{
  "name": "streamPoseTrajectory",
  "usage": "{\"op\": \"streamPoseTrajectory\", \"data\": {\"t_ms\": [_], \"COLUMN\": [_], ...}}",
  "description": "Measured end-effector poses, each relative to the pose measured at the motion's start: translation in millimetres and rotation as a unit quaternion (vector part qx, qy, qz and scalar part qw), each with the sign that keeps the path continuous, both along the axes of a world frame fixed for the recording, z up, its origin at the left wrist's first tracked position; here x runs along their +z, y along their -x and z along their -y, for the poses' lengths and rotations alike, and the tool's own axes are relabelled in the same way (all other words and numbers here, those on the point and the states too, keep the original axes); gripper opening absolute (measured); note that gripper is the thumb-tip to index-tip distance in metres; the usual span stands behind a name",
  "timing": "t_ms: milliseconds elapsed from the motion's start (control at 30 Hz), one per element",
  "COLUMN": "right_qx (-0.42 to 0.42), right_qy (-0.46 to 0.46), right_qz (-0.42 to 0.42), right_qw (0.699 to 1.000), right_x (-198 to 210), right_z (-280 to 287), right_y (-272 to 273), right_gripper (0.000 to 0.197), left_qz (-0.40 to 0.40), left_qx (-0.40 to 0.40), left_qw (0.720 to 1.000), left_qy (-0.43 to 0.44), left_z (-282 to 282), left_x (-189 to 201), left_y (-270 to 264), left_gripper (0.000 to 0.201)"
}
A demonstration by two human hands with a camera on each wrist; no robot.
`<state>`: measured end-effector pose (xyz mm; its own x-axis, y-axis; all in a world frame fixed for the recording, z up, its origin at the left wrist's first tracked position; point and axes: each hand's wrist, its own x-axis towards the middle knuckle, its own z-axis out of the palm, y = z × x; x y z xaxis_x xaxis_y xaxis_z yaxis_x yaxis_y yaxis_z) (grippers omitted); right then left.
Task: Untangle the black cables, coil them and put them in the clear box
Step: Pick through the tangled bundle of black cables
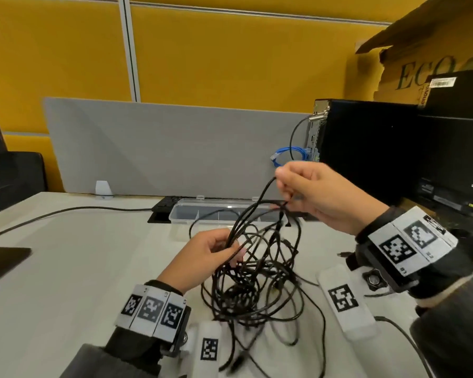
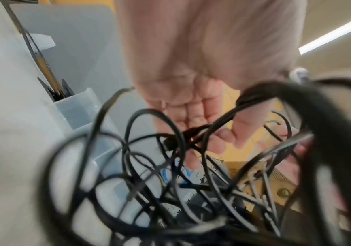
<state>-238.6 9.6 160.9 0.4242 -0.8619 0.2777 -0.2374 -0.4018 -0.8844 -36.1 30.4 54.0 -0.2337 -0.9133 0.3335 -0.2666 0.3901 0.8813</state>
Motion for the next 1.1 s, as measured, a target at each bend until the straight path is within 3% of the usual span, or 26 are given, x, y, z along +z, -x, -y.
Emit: {"op": "streamPoseTrajectory", "data": {"t_ms": [67, 133, 200, 300, 400, 533, 700, 800, 900, 1000, 1100], "right_qx": [-0.042, -0.088, -0.119, -0.156, -0.197, -0.235, -0.197, -0.155, -0.114, -0.066, 0.010], "right_qy": [0.016, 0.056, 0.113, 0.136, 0.094, -0.007, -0.095, -0.136, -0.135, -0.127, -0.125], "right_qz": [0.092, 0.155, 0.145, 0.118, 0.139, 0.191, 0.310, 0.344, 0.295, 0.241, 0.212], "right_qw": [0.995, 0.982, 0.976, 0.971, 0.966, 0.953, 0.925, 0.916, 0.939, 0.960, 0.969], "right_x": [13, 30, 37, 21, 1, -17, -31, -38, -43, -39, -31], "right_z": [1, 2, 2, 4, 8, 14, 14, 18, 21, 19, 16], "right_y": [9, 25, 38, 44, 46, 46, 54, 49, 35, 23, 16], "right_gripper": [0.026, 0.027, 0.027, 0.028, 0.028, 0.032, 0.038, 0.043, 0.044, 0.045, 0.043], "left_qz": [0.005, -0.047, -0.091, -0.180, -0.241, -0.240, -0.260, -0.200, -0.098, -0.037, 0.192], "left_qx": [0.031, 0.058, 0.065, 0.082, 0.131, 0.133, 0.159, 0.178, 0.161, 0.182, 0.187], "left_qw": [0.999, 0.997, 0.994, 0.979, 0.959, 0.957, 0.945, 0.956, 0.975, 0.983, 0.961], "left_qy": [0.010, 0.008, -0.005, -0.050, -0.075, -0.099, -0.120, -0.119, -0.116, -0.010, 0.062], "left_z": [0, -1, -3, -2, 3, 6, 8, 9, 7, 3, 8], "left_x": [0, 1, 4, 6, 2, -3, -3, -1, 4, 20, 37], "left_y": [-3, -5, -4, -5, -15, -19, -20, -23, -25, -16, 15], "left_gripper": [0.026, 0.035, 0.038, 0.022, 0.012, 0.017, 0.022, 0.009, 0.040, 0.049, 0.078]}}
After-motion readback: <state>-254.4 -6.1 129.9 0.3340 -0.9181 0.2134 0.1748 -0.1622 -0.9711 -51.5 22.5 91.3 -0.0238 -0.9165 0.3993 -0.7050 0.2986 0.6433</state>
